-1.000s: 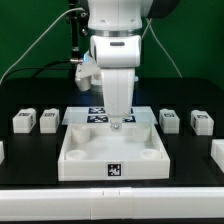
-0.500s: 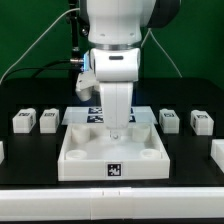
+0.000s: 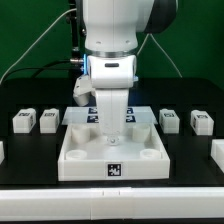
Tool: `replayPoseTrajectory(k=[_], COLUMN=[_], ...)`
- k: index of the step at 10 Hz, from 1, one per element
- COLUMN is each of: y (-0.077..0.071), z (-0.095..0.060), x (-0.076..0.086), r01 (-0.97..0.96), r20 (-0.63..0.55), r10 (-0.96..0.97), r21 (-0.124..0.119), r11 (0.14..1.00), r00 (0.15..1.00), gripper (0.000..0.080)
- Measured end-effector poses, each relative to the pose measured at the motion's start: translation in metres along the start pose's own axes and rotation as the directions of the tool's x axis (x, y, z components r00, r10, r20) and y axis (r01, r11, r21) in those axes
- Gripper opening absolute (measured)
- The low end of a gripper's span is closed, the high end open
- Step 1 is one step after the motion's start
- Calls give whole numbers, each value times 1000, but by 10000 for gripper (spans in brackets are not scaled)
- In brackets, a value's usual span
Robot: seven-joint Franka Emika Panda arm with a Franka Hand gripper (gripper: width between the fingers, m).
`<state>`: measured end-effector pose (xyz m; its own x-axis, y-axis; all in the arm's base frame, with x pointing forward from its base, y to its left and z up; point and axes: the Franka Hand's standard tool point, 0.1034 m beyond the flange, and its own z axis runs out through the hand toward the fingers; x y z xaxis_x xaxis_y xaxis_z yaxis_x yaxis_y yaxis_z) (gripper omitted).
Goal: Assemble one leg
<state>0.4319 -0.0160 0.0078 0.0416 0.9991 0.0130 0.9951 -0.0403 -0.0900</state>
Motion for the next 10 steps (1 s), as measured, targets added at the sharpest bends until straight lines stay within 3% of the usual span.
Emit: replayPoseTrajectory(k=[1, 3, 4, 5, 10], y=[0, 0, 1, 2, 4], z=[0, 0, 0, -1, -2], x=[0, 0, 0, 0, 0], r01=[0, 0, 0, 0, 0], r20=[0, 0, 0, 0, -1], r10=[0, 0, 0, 0, 0], r21=[0, 1, -3, -10, -19], r11=[1000, 1000, 1000, 1000, 1000], r00=[1000, 1000, 1000, 1000, 1000], gripper=[519, 150, 150, 64, 64])
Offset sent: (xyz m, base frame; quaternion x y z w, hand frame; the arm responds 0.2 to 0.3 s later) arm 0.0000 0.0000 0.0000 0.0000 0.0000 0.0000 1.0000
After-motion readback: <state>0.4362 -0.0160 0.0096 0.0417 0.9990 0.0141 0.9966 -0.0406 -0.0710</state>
